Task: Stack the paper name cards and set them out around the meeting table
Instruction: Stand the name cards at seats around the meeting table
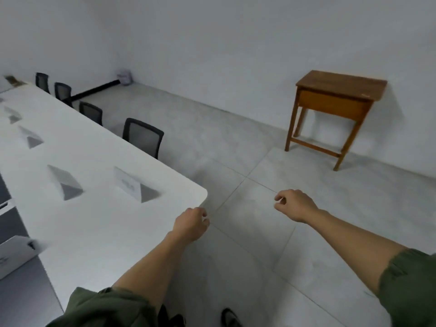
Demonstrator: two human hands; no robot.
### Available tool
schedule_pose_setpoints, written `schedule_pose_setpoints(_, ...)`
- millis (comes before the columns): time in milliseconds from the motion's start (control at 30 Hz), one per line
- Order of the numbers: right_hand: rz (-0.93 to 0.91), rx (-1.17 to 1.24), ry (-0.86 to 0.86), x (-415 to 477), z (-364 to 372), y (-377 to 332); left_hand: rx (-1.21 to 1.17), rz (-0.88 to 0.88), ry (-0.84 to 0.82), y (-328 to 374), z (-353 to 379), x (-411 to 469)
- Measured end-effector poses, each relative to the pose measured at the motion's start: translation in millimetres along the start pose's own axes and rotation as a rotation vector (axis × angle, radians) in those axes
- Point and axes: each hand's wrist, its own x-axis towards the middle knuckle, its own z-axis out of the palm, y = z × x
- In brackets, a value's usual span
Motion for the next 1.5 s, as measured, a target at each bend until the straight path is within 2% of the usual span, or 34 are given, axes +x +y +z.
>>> schedule_pose_setpoints(267,-0.164,-0.062,-0.067,139,-6,-104,-0.165,-0.219,0.039,-80,-40,87)
schedule_pose_setpoints(567,-0.372,-0.194,-0.280,272,38,-195,-0.392,-0.574,0.077,-154,-47,136)
schedule_pose_setpoints(733,-0.535,-0.273,-0.413,357,67,-251,-0.626,-0.834,0.231,-184,-57,176)
schedule_pose_setpoints(967,-0.750,-0.418,-0.534,428,104,-325,-0.817,-1.041,0.354,-194,-55,211)
schedule_pose_setpoints(1100,-0.848,-0.470,-0.576,444,134,-365,-0.919,-1.103,0.408,-204,-56,229)
schedule_pose_setpoints(1267,-0.939,-0.550,-0.560,459,178,-413,-0.999,-1.112,0.392,-233,-55,258)
schedule_pose_setpoints(1400,-1.026,-0.616,-0.511,470,218,-442,-1.012,-1.041,0.368,-255,-49,274)
schedule_pose_setpoints(1500,-1.010,-0.625,-0.491,481,248,-448,-0.973,-0.994,0.324,-269,-45,278)
